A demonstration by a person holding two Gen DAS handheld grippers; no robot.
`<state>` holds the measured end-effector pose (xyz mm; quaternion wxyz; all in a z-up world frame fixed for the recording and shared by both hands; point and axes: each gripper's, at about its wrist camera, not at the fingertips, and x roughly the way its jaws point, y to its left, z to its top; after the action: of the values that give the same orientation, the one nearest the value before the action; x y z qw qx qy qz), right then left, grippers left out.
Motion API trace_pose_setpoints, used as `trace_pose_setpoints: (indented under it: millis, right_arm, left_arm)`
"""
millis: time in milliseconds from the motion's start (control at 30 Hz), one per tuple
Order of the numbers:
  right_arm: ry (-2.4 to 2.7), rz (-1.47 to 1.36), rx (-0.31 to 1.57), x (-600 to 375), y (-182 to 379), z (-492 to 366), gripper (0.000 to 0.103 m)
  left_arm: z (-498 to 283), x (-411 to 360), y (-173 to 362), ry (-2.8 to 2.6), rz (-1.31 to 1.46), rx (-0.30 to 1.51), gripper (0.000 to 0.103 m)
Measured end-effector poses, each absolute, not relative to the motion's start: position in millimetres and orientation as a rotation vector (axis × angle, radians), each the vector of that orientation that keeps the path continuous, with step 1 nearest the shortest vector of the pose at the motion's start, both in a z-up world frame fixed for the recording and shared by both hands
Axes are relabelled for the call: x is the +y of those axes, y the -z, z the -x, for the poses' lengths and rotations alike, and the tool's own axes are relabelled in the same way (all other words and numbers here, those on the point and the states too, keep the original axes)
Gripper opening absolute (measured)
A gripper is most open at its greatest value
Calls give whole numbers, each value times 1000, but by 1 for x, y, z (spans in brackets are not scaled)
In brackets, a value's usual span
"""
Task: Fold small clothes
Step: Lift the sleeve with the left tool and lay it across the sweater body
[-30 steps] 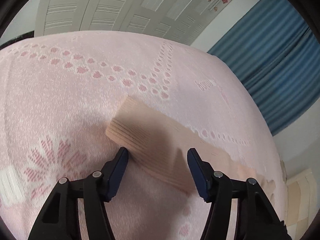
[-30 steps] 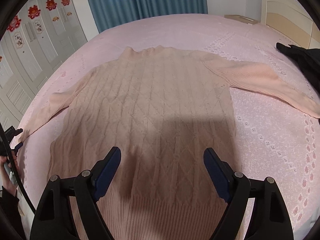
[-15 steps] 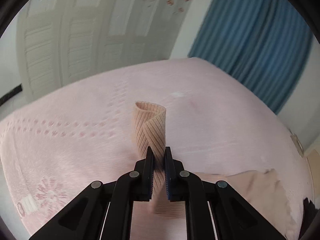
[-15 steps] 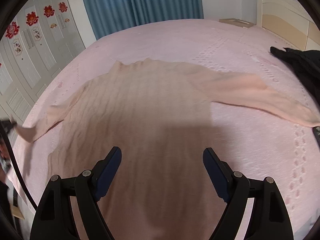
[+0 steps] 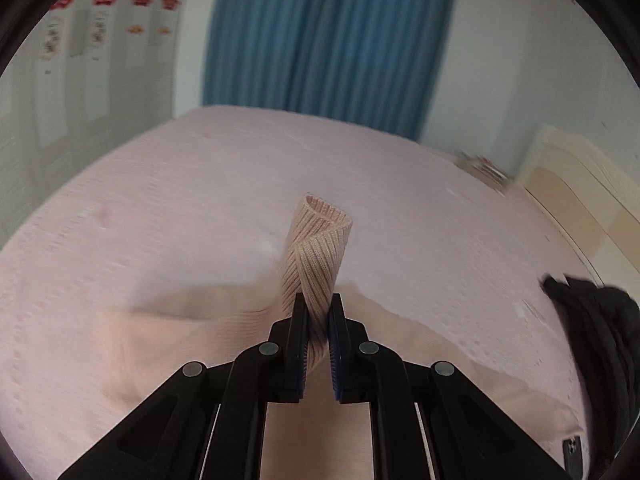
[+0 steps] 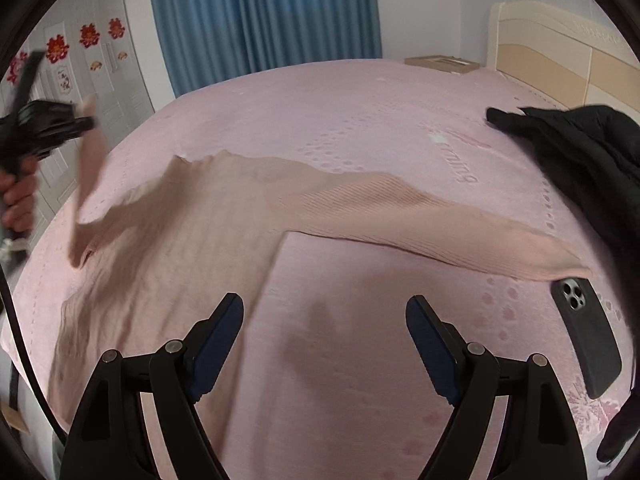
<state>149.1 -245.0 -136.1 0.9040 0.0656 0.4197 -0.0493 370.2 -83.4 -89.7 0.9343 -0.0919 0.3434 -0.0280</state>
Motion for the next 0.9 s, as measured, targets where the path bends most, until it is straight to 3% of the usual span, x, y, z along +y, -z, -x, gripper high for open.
trace_pose_setpoints:
  millis: [133, 233, 300, 400, 467, 667, 900]
  right_arm:
    - [116, -128, 884, -257, 140, -137, 82]
    - [119, -132, 889, -260, 141, -130, 82]
    - [107, -149, 890, -260, 144, -128, 82]
    - [101, -149, 909, -251, 151, -133, 82]
    - [92, -145, 912, -244, 156, -137, 82]
    - [78, -150, 907, -220, 171, -153, 82]
    - [85, -218, 897, -208, 186, -161, 82]
  left_arm:
    - [-391, -151, 145, 162, 195, 827, 11]
    - [-393, -176, 179, 223, 233, 946, 30]
    - [-378, -176, 189, 226, 230, 967, 33]
    - [-367, -158, 182, 193, 196, 939, 48]
    - [-354, -131, 172, 164, 192, 894, 67]
    - [-360, 12, 177, 9, 199, 859, 69]
    - [-375, 129, 220, 21, 480, 913, 67]
